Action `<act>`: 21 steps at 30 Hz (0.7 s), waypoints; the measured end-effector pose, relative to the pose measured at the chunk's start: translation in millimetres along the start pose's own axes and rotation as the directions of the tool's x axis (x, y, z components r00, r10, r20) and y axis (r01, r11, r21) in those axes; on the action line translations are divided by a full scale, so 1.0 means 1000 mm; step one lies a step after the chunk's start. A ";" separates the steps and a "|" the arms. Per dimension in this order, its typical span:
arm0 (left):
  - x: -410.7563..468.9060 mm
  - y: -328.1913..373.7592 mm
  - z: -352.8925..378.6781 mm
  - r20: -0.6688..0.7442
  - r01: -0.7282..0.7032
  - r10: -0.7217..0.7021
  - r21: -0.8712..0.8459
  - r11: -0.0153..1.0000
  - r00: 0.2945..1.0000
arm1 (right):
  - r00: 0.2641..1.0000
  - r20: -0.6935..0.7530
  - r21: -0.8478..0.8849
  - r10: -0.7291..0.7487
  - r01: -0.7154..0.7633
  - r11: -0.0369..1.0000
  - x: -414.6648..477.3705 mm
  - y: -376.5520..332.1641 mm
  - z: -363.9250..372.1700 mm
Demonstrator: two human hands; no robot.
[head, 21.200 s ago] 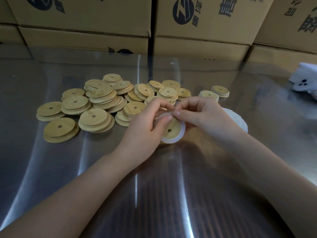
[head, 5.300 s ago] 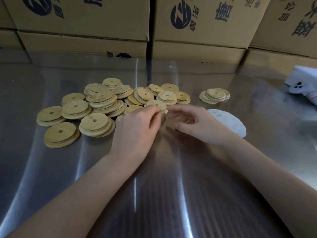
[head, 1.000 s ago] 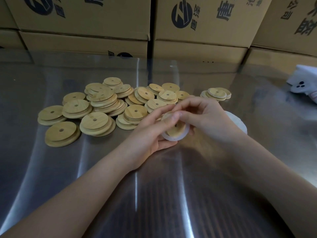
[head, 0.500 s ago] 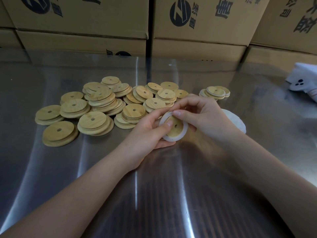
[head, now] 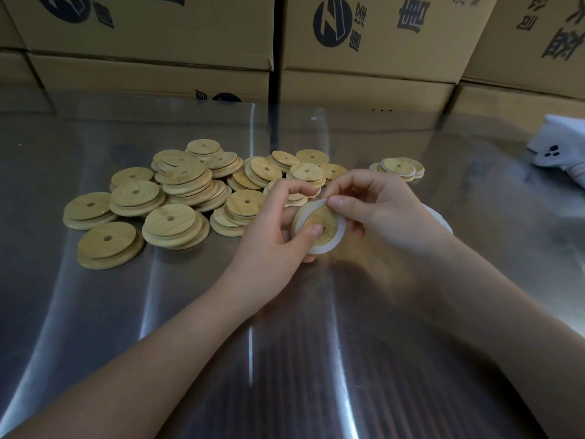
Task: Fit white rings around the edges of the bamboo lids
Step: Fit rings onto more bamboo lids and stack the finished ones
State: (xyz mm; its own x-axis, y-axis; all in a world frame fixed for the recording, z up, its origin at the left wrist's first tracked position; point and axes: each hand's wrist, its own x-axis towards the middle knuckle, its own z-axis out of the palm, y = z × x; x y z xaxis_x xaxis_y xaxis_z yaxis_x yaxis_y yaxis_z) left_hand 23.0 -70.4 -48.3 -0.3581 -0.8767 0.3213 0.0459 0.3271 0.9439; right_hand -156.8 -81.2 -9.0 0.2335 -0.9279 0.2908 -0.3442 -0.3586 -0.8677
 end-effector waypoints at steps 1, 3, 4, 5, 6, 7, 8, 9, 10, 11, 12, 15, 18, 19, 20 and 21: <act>0.000 0.000 0.000 0.003 -0.018 0.017 0.020 1.000 1.000 | 1.000 -0.002 0.009 0.007 -0.007 1.000 0.000 0.000 0.000; -0.001 0.000 -0.001 0.006 -0.044 0.044 0.046 0.998 0.999 | 1.000 -0.002 0.027 0.023 -0.023 0.999 0.000 0.000 -0.001; -0.001 0.000 -0.001 0.008 -0.052 0.052 0.053 0.997 0.999 | 1.000 -0.002 0.032 0.029 -0.029 0.999 0.000 0.000 -0.001; -0.002 0.000 -0.001 0.011 -0.057 0.057 0.058 0.997 0.998 | 0.999 -0.002 0.035 0.032 -0.032 0.999 0.000 0.000 0.000; -0.002 0.000 -0.001 0.012 -0.059 0.059 0.060 0.996 0.998 | 0.999 -0.005 0.037 0.032 -0.032 0.999 0.000 0.000 0.000; -0.002 0.000 -0.001 0.013 -0.062 0.061 0.061 0.996 0.998 | 1.000 -0.008 0.038 0.029 -0.029 0.999 0.000 -0.001 0.000; -0.002 0.000 -0.001 0.014 -0.066 0.065 0.061 0.996 0.998 | 1.000 -0.008 0.040 0.024 -0.024 0.999 0.000 -0.001 -0.001; -0.003 0.001 -0.001 0.016 -0.073 0.072 0.059 0.996 0.997 | 1.000 -0.006 0.043 0.021 -0.020 0.999 0.000 -0.001 -0.001; -0.003 0.001 -0.001 0.016 -0.079 0.078 0.053 0.995 0.997 | 1.000 -0.004 0.047 0.020 -0.020 0.999 0.000 -0.001 -0.001; -0.003 0.001 -0.001 0.014 -0.085 0.084 0.043 0.995 0.996 | 1.000 -0.002 0.052 0.022 -0.022 0.998 0.000 0.000 -0.002; -0.003 0.001 -0.001 0.011 -0.089 0.088 0.033 0.996 0.996 | 1.000 -0.001 0.056 0.025 -0.025 0.998 0.000 0.000 -0.003; -0.003 0.002 -0.001 -0.002 -0.089 0.090 0.017 0.996 0.996 | 0.999 0.008 0.065 0.035 -0.035 0.997 0.000 0.001 -0.003; -0.003 0.002 -0.001 -0.023 -0.076 0.076 -0.005 0.997 0.997 | 0.999 0.027 0.080 0.044 -0.046 0.996 0.000 0.001 -0.004; -0.002 0.002 -0.002 -0.029 -0.070 0.070 -0.011 0.997 0.997 | 0.998 0.030 0.084 0.048 -0.050 0.995 0.000 0.001 -0.004; -0.002 0.002 -0.002 -0.036 -0.065 0.065 -0.017 0.998 0.997 | 0.998 0.030 0.089 0.052 -0.054 0.995 0.000 0.000 -0.003; -0.002 0.002 -0.002 -0.045 -0.062 0.061 -0.023 0.998 0.997 | 0.998 0.028 0.093 0.056 -0.059 0.994 0.000 0.000 -0.003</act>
State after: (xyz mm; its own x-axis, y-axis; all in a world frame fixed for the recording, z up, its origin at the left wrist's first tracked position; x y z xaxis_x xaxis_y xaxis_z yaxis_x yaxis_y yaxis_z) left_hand 25.6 -68.8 -47.0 -0.3124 -0.8700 0.3814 0.0894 0.3728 0.9236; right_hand -159.7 -81.2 -7.9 0.2395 -0.9432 0.2300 -0.2715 -0.2925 -0.9169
